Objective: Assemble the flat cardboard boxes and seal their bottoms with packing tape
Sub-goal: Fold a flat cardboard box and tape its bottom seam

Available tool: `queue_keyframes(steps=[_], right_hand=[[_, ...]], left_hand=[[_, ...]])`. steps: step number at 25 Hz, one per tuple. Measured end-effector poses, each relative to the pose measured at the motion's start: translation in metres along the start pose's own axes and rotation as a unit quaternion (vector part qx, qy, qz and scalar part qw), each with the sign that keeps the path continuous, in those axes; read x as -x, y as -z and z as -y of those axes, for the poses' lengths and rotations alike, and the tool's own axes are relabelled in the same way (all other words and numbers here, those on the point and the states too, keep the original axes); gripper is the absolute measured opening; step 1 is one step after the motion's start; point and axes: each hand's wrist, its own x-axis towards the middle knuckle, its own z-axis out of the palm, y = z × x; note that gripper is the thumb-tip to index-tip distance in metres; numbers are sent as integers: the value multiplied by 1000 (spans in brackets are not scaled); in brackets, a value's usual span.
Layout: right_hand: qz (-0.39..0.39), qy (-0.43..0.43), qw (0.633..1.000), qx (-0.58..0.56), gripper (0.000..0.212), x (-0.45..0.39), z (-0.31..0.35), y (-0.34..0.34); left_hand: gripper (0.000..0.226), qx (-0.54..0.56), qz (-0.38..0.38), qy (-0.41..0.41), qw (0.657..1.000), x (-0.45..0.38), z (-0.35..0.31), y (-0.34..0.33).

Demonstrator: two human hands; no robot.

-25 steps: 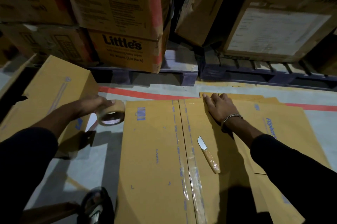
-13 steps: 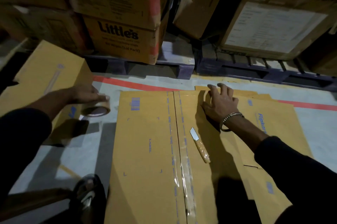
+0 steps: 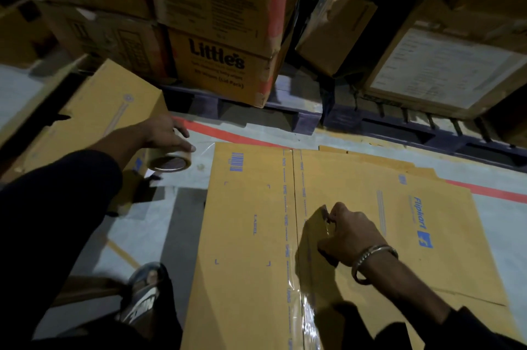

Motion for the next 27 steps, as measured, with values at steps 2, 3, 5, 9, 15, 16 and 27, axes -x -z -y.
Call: queue_keyframes(steps=[2,3,5,9,15,16,27], right_hand=[[-29,1,999,-31,34,1,4,-2],[-37,3,995,-96,27,2,7,-1],[-4,6,948,-318,15,5,23,5],[95,-14,813,-575,21,5,83,1],[48,58,831,-551,24,-36,194,-41],[19,56,838,-542,18,-45,207,-47],[-170,65,916,-357,20,-83,257,-75]], left_hand=[[47,-7,18,-12,1000,-4,-3,0],[40,-6,27,-20,999,-6,-2,1],[19,19,49,-30,998,-11,3,0],[7,67,75,-25,995,-18,12,2],[8,44,74,-36,996,-24,8,-4],[5,42,79,-36,995,-25,9,-5],[19,74,52,-56,994,-28,18,-10]])
